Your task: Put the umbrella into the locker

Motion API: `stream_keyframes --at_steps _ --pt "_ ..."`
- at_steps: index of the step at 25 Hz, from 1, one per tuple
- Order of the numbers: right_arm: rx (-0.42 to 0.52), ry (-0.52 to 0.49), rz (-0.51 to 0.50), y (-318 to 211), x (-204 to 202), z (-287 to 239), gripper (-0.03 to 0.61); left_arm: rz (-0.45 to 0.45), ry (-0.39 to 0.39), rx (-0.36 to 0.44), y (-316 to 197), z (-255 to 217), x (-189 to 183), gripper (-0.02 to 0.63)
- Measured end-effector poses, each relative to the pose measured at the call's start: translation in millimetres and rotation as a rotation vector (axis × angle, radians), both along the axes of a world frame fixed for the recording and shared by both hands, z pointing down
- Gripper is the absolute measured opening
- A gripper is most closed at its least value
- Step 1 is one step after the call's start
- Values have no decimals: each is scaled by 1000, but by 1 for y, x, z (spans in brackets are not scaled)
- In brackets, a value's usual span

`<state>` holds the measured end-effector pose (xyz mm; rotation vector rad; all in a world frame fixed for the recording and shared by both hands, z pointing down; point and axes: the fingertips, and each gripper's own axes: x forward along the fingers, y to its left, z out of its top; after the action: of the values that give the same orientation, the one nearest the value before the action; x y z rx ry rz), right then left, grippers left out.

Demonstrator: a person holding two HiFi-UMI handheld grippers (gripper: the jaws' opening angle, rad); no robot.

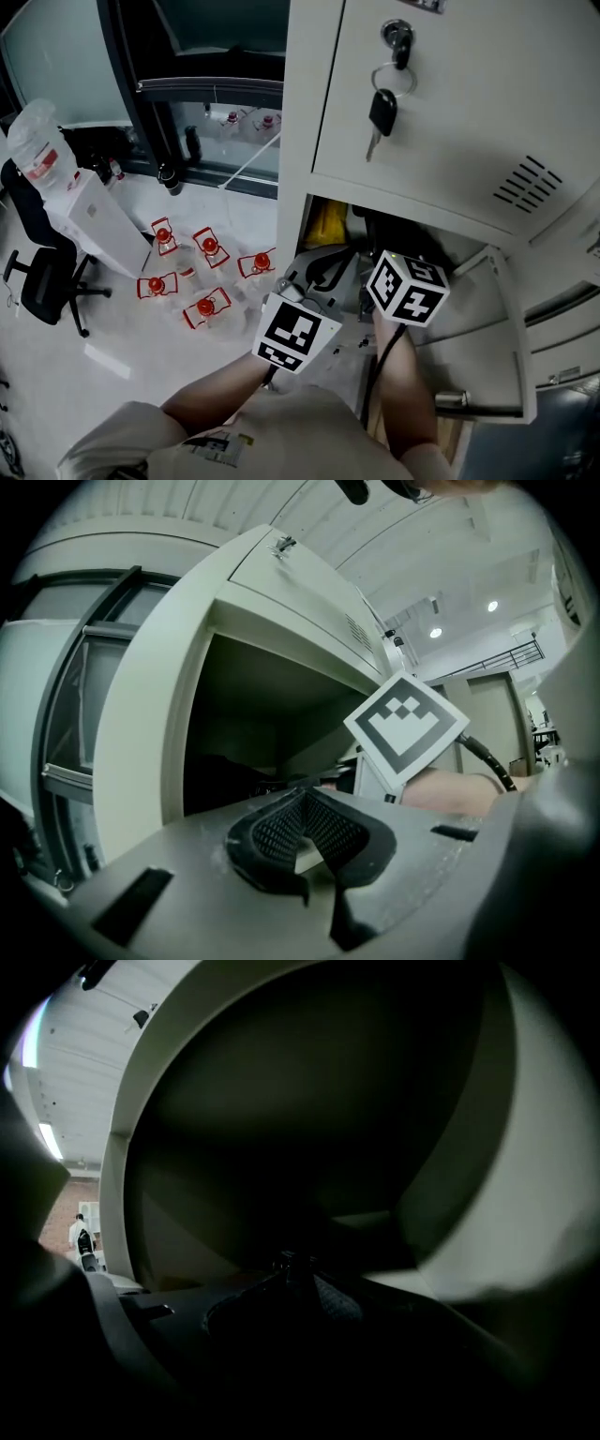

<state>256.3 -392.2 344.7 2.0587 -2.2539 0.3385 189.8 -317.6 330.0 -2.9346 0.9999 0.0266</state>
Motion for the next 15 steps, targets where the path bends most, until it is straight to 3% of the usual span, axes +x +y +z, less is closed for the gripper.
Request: stream_keyframes --at_steps 8,15 --pt "-101 46 49 -21 17 11 40 -1 34 -3 -3 -2 5 8" --pt "-142 122 30 -35 16 13 43 -9 66 -15 -13 -2 0 8"
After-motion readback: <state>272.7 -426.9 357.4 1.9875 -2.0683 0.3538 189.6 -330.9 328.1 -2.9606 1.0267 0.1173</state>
